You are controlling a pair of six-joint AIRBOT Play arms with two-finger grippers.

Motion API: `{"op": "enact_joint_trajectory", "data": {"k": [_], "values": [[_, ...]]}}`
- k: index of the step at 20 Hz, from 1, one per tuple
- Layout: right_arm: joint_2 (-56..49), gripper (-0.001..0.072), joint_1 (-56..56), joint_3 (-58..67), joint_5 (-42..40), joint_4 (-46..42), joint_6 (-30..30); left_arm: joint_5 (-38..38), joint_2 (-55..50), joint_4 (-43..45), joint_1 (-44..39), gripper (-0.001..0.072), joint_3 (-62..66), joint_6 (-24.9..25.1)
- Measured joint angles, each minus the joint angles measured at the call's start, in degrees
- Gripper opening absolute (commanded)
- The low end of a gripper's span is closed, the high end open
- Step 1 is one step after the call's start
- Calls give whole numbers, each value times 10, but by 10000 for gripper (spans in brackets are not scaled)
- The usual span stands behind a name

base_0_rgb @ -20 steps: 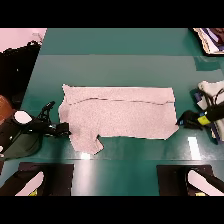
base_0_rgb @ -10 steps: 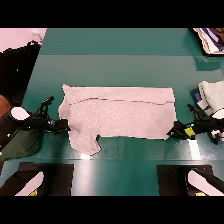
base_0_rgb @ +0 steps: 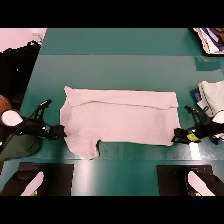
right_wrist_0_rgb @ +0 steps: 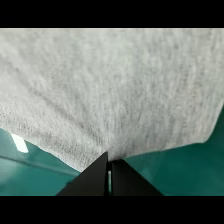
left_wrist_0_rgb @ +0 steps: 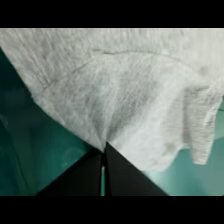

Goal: Fold the shirts.

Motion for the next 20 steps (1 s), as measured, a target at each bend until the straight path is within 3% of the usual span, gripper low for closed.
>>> {"op": "enact_joint_trajectory", "data": {"k": [3, 7, 13, 20], "values": [[81, 10, 2, 14, 42, -32, 6, -52, 65, -23, 0, 22, 6, -23], [95, 10, 2, 77, 47, -47, 16, -23, 71, -42, 0, 23, 47, -32], [-71, 11, 3, 210, 1, -50, 20, 83, -72, -51, 0, 25, 116, 12], [-281, 12, 3, 371, -32, 6, 21, 173, -265, -60, 0, 25, 205, 62]]}}
